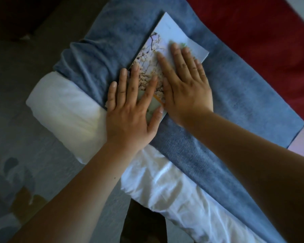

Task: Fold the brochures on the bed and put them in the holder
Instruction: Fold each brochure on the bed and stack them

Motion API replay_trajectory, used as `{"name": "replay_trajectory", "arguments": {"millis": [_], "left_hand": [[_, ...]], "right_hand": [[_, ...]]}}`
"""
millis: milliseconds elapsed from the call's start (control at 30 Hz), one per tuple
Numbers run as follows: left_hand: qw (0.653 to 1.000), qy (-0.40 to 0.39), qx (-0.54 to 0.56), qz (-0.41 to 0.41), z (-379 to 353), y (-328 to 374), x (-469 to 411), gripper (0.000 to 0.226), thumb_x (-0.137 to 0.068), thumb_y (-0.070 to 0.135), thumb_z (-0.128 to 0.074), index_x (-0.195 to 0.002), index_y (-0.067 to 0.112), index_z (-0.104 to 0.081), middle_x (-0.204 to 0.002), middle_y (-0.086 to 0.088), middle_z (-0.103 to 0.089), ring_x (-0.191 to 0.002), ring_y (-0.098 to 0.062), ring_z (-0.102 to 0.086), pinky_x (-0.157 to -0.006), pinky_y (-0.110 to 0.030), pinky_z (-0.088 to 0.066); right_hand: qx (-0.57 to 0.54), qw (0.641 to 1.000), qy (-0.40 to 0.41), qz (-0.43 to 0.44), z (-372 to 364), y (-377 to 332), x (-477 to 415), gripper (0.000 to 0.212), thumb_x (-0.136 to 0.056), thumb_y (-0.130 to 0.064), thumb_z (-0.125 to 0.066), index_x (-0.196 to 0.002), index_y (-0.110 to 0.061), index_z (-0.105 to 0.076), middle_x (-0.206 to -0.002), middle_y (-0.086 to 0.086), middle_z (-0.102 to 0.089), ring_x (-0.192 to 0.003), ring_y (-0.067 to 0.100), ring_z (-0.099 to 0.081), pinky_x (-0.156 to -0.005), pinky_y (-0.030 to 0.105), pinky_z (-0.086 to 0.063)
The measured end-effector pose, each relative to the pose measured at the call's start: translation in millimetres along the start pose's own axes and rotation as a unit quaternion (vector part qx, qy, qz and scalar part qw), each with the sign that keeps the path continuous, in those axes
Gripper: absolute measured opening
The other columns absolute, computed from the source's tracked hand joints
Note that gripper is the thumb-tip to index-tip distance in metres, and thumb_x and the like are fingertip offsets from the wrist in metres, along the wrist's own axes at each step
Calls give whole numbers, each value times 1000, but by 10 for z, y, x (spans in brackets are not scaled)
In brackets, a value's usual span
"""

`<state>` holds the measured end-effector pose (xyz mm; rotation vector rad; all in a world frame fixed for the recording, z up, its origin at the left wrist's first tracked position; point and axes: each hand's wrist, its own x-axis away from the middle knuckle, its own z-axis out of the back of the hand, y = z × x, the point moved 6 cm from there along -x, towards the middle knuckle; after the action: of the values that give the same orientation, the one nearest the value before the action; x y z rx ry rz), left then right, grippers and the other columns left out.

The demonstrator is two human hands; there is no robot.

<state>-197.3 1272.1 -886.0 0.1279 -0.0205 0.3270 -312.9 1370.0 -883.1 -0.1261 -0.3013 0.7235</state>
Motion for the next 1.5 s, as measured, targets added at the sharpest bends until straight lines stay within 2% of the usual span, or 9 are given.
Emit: {"name": "replay_trajectory", "arguments": {"millis": [167, 300, 400, 600, 800, 933, 1100, 1300, 1500], "left_hand": [[999, -31, -18, -2, 65, 29, -19, 68, -103, 67, -26, -163, 35, -23, -172, -10, -10, -159, -31, -7, -128, -51, -8], [995, -94, -40, 11, 249, 115, -76, 66, -102, 61, -28, -163, 36, -22, -171, -15, -13, -158, -38, -10, -127, -55, -5], [986, -144, -81, -2, 364, 303, -112, 69, -102, 49, -39, -164, 37, -10, -171, -19, 0, -157, -42, -2, -125, -61, 3], [985, -135, -22, -106, 368, 1728, 145, 66, -106, 45, -29, -164, 38, 2, -172, -14, 9, -158, -38, -3, -124, -58, 8], [963, -142, 62, -220, 203, 3274, 689, 64, -107, 46, -30, -165, 30, -7, -173, -9, 7, -159, -33, 6, -128, -51, 6], [924, -181, 6, -336, 36, 4075, 1091, 63, -107, 49, -24, -165, 30, -8, -172, -1, 11, -159, -27, 8, -127, -50, 7], [892, -215, -21, -397, -169, 4794, 1396, 63, -108, 51, -21, -165, 31, -4, -171, -1, 18, -159, -26, 13, -125, -48, 13], [905, -193, 28, -377, -181, 5495, 1427, 53, -104, 41, -37, -148, 11, -39, -172, -12, -4, -160, -29, -3, -129, -49, -1], [918, -170, 121, -337, -143, 5833, 1482, 39, -104, 41, -50, -120, 4, -50, -167, -19, -24, -157, -31, -18, -128, -52, -15]], "right_hand": [[-23, 999, -36, -6, 40, 0, -25, 65, -102, -56, -3, -165, -40, -3, -174, -3, 7, -160, 18, 9, -129, 40, 3], [-54, 994, -92, 6, 182, 21, -158, 65, -103, -50, -39, -163, -43, -15, -174, -3, 1, -160, 22, 5, -130, 43, -1], [-15, 994, -107, 5, 305, 243, -15, 66, -105, -53, -33, -163, -45, -4, -173, 0, 13, -159, 23, 14, -128, 44, 7], [-4, 992, 14, -124, 559, 1597, 1198, 61, -109, -48, -30, -165, -36, -9, -174, 5, 8, -160, 26, 10, -129, 46, 7], [-14, 962, 41, -271, 583, 2988, 2790, 61, -110, -46, -26, -166, -31, -8, -172, 16, 10, -159, 34, 12, -126, 46, 11], [-51, 931, 19, -360, 434, 3553, 3779, 60, -109, -51, -22, -165, -34, -8, -172, 15, 10, -158, 34, 14, -128, 51, 6], [-78, 909, 26, -409, 243, 3847, 4694, 66, -103, -61, -13, -165, -39, -3, -172, 15, 12, -158, 33, 17, -128, 50, 9], [-121, 876, 81, -459, 69, 4098, 5302, 66, -104, -62, -18, -165, -39, -8, -173, 12, 5, -159, 34, 9, -127, 51, 9], [-118, 888, 80, -436, -58, 4145, 5502, 66, -107, -61, -21, -166, -35, -9, -174, 8, 7, -160, 29, 10, -128, 43, 9]]}}
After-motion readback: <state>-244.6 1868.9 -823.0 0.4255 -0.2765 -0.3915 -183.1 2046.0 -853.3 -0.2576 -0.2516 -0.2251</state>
